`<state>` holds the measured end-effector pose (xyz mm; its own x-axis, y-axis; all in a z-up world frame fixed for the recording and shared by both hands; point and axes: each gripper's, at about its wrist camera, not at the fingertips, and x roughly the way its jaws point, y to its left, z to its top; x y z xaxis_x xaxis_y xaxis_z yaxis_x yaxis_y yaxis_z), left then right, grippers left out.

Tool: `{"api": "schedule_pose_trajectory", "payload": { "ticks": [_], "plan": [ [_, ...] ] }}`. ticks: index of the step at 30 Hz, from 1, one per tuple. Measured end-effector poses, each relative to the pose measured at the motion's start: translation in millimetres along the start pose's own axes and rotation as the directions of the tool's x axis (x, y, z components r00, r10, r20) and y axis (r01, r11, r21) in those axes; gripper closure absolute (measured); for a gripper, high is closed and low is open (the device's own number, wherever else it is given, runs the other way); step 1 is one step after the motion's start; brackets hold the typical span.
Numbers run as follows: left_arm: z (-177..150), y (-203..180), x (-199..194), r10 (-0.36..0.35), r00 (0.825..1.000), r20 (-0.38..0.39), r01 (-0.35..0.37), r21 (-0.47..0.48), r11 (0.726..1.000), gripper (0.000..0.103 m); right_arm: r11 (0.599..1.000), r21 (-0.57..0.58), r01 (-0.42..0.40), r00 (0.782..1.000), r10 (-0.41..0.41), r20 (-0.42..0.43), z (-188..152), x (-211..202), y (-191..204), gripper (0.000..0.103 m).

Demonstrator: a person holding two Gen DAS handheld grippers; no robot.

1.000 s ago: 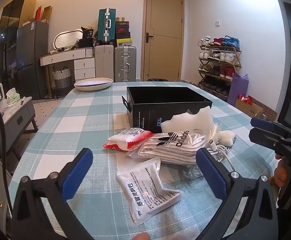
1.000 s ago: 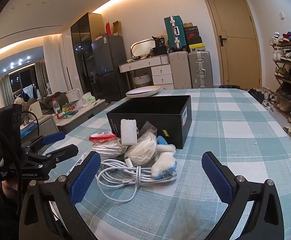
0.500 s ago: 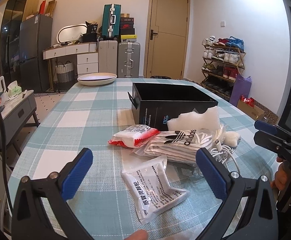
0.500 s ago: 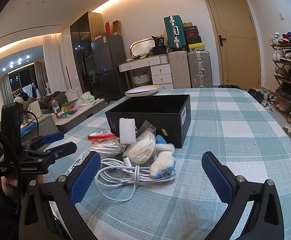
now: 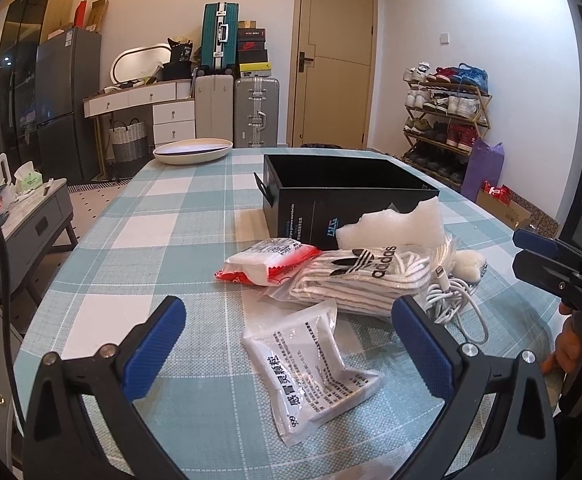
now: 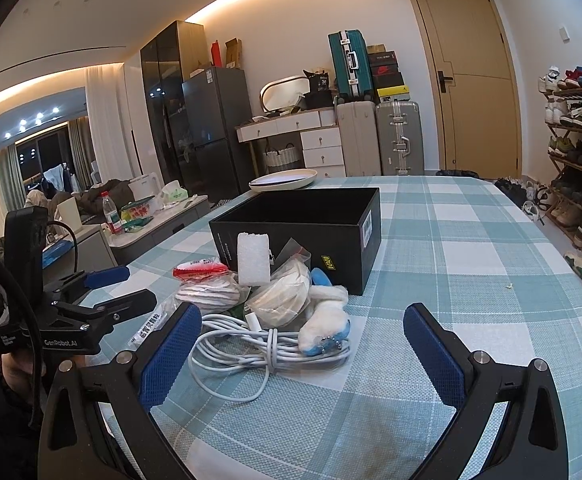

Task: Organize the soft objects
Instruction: 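Move the left tool toward the white printed packet on the table, then close the left tool on the white printed packet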

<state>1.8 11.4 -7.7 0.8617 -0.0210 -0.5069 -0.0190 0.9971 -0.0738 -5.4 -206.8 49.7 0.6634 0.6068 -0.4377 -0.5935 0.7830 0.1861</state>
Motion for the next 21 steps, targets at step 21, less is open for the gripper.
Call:
{"api": "schedule_pose_trajectory", "payload": {
  "ticks": [21],
  "plan": [
    [-6.4,-7.3,12.5,0.007,0.997,-0.083,-0.005,0.024,1.0,0.0,1.0,-0.004,0.019,1.0,-0.019,-0.002,-0.8,1.5,-0.1,0.0]
  ]
}}
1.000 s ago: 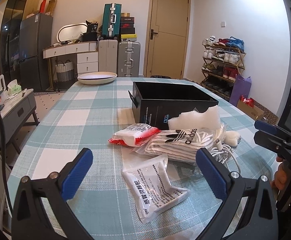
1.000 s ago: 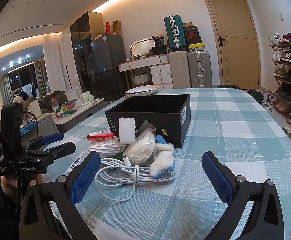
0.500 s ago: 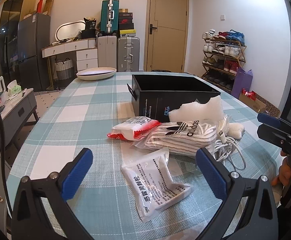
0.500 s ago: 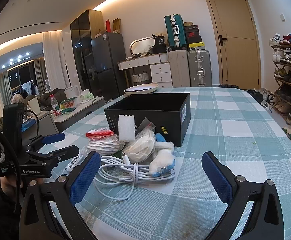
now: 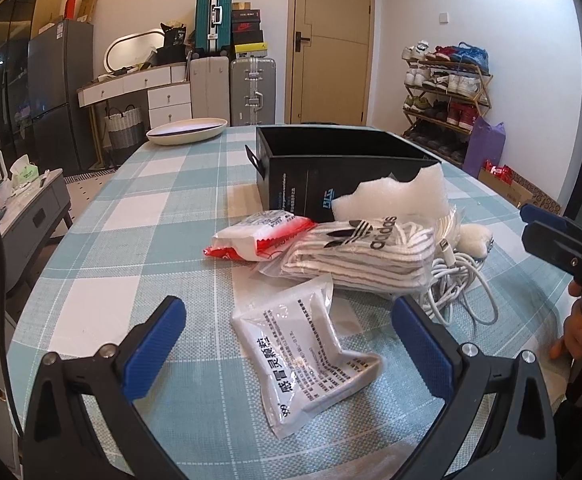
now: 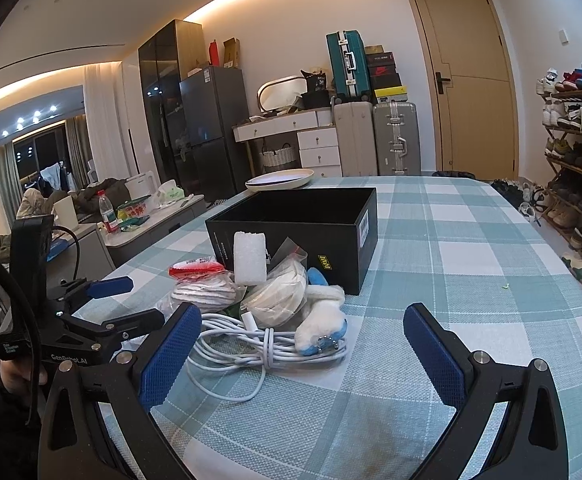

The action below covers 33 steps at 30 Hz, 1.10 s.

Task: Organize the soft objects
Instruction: 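Close the left tool on the white printed packet, then grasp the white plush toy with the right tool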

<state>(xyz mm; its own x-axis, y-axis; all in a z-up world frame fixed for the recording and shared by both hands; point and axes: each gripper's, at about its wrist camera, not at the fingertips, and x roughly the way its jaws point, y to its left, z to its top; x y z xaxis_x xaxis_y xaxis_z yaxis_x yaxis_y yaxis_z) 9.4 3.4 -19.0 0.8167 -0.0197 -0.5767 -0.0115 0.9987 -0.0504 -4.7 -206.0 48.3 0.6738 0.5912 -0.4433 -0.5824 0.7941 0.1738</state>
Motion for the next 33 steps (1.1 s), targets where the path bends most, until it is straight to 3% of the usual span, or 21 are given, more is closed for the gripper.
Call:
{"api": "schedule_pose_trajectory", "payload": {
  "ticks": [11,17,23,28,33],
  "plan": [
    [-3.7,3.6,11.9,-0.022,0.994,-0.105,0.018,-0.038,0.999,0.002,1.0,-0.002,0.004,1.0,-0.004,-0.003,0.7,-0.8,0.7,0.0],
    [-5.6,5.6,13.1,-0.046,0.99,-0.133,0.038,-0.064,0.997,0.017,1.0,-0.001,0.005,1.0,-0.005,-0.004,0.7,-1.0,0.3,0.0],
    [-5.6,2.5,10.8,-0.047,0.99,-0.13,0.041,-0.043,0.998,0.057,1.0,-0.002,0.005,1.0,-0.005,-0.004,0.5,-0.8,0.2,0.0],
    [-5.8,1.8,7.7,-0.06,0.991,-0.123,0.056,-0.039,0.998,0.068,1.0,-0.001,0.004,1.0,-0.004,-0.008,0.3,-0.7,-0.5,0.0],
    [-2.9,2.3,2.3,-0.052,0.994,-0.098,0.048,-0.036,0.998,0.069,0.999,0.007,0.032,0.999,-0.031,-0.043,2.7,6.7,-1.7,0.0]
  ]
}}
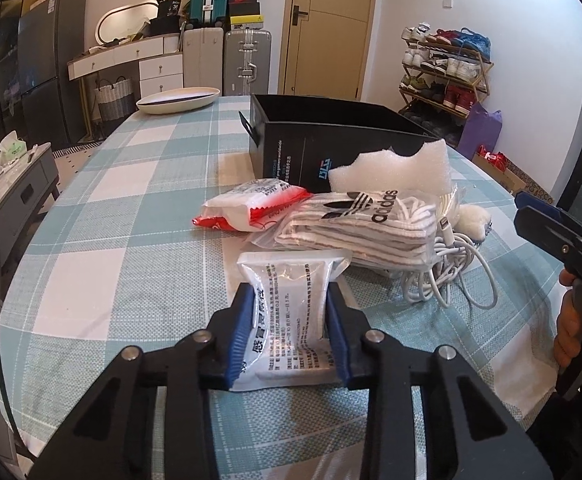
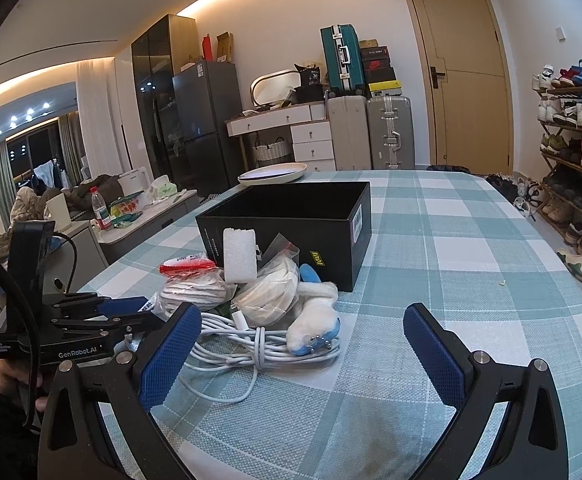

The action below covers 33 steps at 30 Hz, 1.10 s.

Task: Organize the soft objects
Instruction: 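Grasp the white plush toy with the right tool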

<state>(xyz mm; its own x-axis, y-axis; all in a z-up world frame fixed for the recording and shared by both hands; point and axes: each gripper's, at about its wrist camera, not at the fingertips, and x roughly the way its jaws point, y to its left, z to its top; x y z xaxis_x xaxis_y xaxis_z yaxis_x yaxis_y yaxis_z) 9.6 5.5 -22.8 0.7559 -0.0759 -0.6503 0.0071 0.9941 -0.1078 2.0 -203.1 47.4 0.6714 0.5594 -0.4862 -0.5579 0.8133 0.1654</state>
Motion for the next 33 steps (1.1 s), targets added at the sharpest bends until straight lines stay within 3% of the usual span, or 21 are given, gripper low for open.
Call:
{"api": "schedule_pose_trajectory", "payload": {
  "ticks": [5,9,14,17,24,26,30,33],
  "plan": [
    [2.1,5.0,-3.5,0.018,1.0,0.023,-0.017,-0.012,1.0,0.069,0.999,0.022,0.026,0.996,-0.024,-0.084,4.2,16.6,-5.5,0.001],
    [3.7,10.2,-4.1,0.025,0.999,0.033,-0.025,-0.026,0.999,0.069,0.998,0.018,0.067,0.988,-0.064,-0.14,5.0,30.2,-9.5,0.021],
    [4.4,13.1,-5.2,0.031,0.998,0.048,-0.03,-0.032,0.999,0.069,0.992,0.024,0.123,0.976,-0.117,-0.185,5.5,40.8,-18.0,0.028],
    [4.6,14.6,-4.0,0.031,0.998,0.047,-0.03,-0.031,0.999,0.069,0.992,0.023,0.122,0.972,-0.114,-0.207,7.0,46.9,-19.6,0.029],
    [5.0,15.3,-4.4,0.034,0.998,0.053,-0.032,-0.032,0.999,0.069,0.996,0.035,0.087,0.967,-0.076,-0.245,10.9,64.8,-19.1,0.043],
    [5.5,15.3,-5.3,0.033,0.998,0.057,-0.031,-0.032,0.999,0.069,0.997,0.045,0.067,0.968,-0.054,-0.244,11.2,67.4,-19.3,0.049],
    [6.7,15.6,-7.1,0.033,0.997,0.065,-0.031,-0.035,0.999,0.069,0.999,0.046,0.021,0.973,-0.009,-0.232,12.2,68.4,-15.7,0.072],
    [7.3,15.8,-8.8,0.035,0.997,0.073,-0.032,-0.036,0.999,0.069,0.999,0.027,0.022,0.977,-0.016,-0.215,11.9,64.4,-11.2,0.073]
  ]
}}
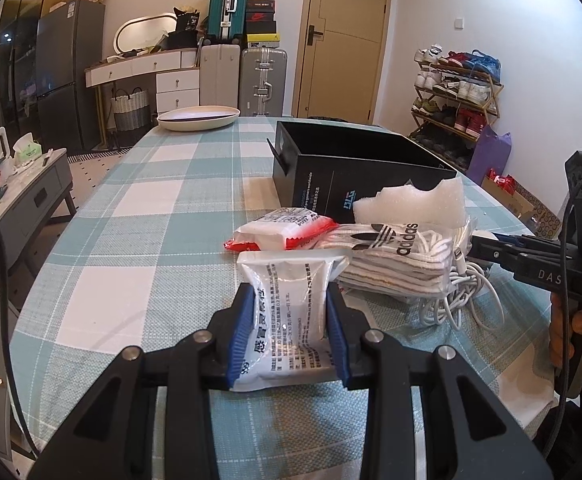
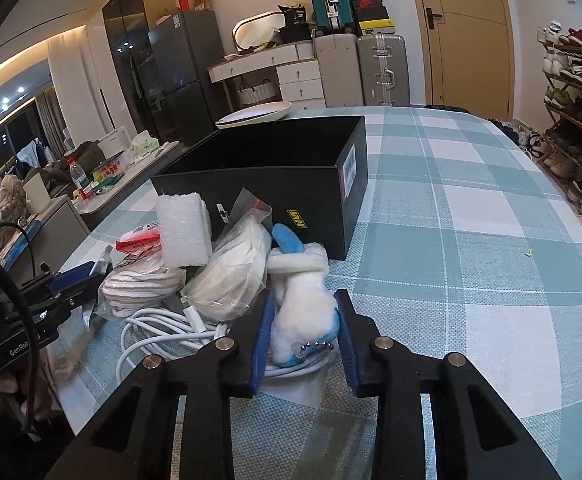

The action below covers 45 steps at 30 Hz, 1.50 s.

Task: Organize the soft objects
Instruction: 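Grasp the white plush toy with the right tool, then carry the packet with the left tool while the right tool carries the toy over the box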

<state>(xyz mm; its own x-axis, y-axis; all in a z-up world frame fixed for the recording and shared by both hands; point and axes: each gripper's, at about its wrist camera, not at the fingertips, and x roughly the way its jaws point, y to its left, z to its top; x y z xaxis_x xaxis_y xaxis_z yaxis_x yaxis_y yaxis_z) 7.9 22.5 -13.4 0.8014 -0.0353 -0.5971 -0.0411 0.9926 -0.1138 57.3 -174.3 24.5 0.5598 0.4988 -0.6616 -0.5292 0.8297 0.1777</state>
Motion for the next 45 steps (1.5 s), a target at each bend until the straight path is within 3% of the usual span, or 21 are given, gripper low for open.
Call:
{"api": "schedule_pose_trajectory", "payload": {
  "ticks": [14,31,45],
  "plan": [
    [8.8,-4.1,-13.2,-0.006,0.998,0.055,0.005,0.007,1.0,0.069,0.999,0.037,0.039,0.99,-0.044,0.132,-3.9,-47.6,-12.8,0.078],
    [40.0,-10.9,-28.9,-0.019,0.993,0.12,0.014,0.042,0.999,0.069,0.999,0.031,-0.033,0.965,0.024,0.26,7.0,-87.7,-2.3,0.078],
    [84.4,-23.8,-13.9,-0.067,0.985,0.156,0.057,0.069,0.996,0.069,0.997,-0.008,-0.077,0.945,0.076,0.318,43.8,-94.8,8.0,0.078]
  ]
}}
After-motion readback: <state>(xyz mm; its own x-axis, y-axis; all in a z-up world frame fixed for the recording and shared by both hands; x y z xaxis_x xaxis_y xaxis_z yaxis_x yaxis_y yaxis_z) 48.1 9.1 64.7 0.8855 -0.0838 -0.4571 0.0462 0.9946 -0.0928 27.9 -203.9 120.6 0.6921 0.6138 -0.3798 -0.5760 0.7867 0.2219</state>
